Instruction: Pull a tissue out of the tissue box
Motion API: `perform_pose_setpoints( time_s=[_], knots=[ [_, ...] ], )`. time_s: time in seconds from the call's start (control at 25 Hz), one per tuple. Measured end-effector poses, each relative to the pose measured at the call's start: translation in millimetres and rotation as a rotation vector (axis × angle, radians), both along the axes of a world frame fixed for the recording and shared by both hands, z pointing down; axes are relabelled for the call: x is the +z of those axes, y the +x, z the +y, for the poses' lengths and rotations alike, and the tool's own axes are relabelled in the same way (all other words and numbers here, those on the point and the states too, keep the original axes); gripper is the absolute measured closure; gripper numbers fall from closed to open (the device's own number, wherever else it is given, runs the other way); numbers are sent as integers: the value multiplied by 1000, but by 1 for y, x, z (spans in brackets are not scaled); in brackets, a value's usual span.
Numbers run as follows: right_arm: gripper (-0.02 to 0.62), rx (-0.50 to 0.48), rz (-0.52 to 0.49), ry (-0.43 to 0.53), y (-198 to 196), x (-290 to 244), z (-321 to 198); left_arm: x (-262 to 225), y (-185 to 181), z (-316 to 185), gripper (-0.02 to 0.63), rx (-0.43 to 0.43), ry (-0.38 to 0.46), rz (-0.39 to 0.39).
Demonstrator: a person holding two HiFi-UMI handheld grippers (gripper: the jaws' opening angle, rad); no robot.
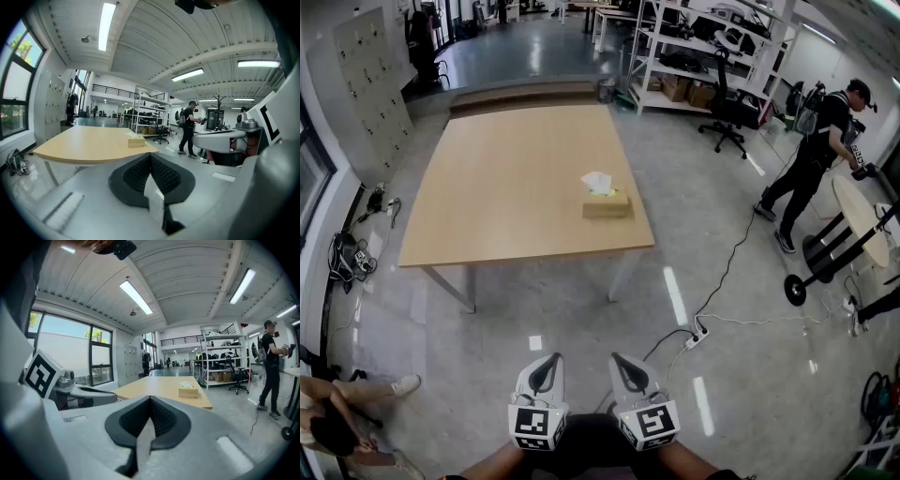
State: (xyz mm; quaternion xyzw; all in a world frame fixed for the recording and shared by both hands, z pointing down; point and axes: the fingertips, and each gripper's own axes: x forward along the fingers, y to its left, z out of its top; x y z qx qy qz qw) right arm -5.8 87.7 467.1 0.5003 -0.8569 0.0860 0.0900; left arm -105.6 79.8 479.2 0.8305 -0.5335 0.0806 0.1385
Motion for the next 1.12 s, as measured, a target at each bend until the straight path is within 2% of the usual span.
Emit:
perform_pose_setpoints(
  time_s=[0.68,0.92,1.12],
  knots=[
    [604,-26,-24,-21,1,1,5,1,1,1,588,3,16,-11],
    [604,-14,-38,-26,14,4,5,-2,13,1,588,14,32,-26],
    [604,-7,-50,-38,40,7,7,-4,38,1,588,27,34,-47]
  ],
)
